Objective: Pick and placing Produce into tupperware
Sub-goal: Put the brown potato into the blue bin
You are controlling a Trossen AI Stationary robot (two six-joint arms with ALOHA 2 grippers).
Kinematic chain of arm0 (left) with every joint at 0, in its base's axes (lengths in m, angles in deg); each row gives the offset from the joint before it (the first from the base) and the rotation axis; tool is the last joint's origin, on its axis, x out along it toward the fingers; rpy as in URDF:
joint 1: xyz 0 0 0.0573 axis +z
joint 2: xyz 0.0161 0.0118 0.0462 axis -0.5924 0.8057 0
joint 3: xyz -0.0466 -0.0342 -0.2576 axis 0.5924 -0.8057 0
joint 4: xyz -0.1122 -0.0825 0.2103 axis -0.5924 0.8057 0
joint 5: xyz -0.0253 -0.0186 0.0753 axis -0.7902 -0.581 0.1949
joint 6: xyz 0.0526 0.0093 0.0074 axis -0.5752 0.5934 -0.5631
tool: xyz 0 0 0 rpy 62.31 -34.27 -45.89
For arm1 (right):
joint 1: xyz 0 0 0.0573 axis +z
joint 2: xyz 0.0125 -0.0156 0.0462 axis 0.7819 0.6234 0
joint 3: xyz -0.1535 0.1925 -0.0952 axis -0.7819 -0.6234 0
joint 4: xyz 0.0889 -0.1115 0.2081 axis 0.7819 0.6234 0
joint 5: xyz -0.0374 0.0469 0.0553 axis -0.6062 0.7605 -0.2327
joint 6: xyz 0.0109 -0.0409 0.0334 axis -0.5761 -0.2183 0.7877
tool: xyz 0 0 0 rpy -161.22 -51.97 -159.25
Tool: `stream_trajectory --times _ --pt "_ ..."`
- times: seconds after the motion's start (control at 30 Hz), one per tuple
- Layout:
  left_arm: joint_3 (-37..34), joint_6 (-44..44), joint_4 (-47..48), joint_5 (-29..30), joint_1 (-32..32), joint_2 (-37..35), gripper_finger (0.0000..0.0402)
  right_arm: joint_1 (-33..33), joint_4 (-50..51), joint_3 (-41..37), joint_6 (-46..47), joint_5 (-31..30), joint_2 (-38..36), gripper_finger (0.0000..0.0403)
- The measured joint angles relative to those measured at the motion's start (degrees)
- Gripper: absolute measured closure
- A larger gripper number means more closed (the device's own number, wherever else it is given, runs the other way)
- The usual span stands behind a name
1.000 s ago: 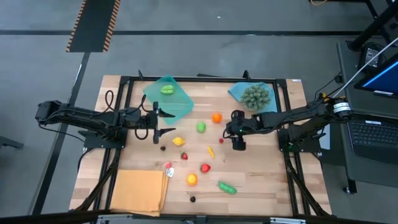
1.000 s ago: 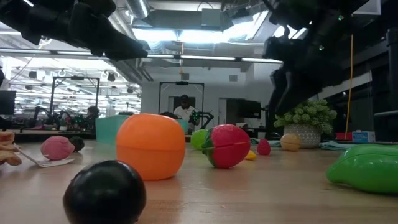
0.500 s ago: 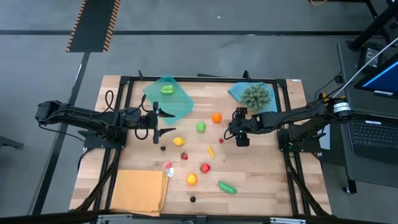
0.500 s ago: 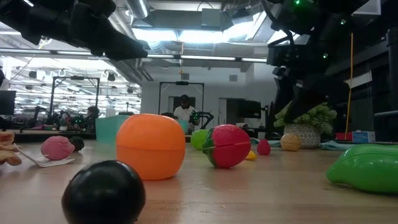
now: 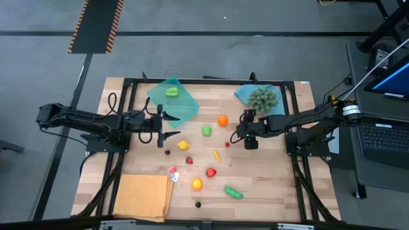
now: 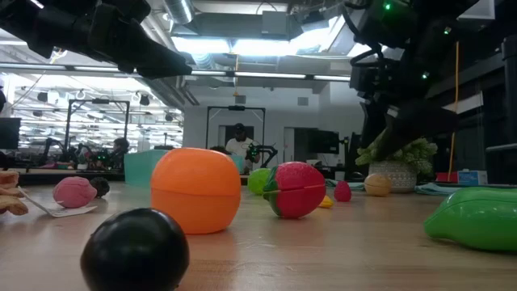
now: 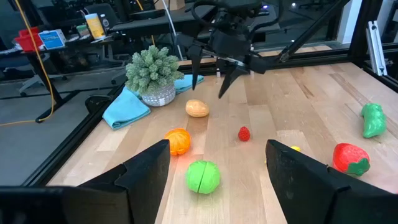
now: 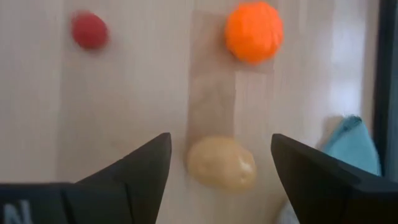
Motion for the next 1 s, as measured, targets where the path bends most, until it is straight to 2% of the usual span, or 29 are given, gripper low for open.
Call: stream_trajectory --times 0.13,0.3,0.4,0.9,1.0 --pt "0.0 0.0 0.0 0.0 0.0 0.0 0.0142 0.0 3.6 0.0 -6.7 -1.4 0.0 0.0126" --pt "0.0 0.0 0.0 0.0 0.0 0.0 0.0146 -0.8 3.5 0.0 -15.7 -1.7 0.0 0.0126" --pt "0.0 0.0 0.0 0.0 0.0 0.0 0.0144 -1.6 2.3 0.0 -18.1 -1.7 0.0 0.0126" --pt "0.0 0.0 0.0 0.0 0.0 0.0 0.0142 -5.1 -2.3 0.0 -14.7 -1.6 0.0 0.0126" --pt "0.0 0.0 0.0 0.0 0.0 0.0 0.0145 -5.0 -2.6 0.0 -11.3 -1.4 0.0 0.0126"
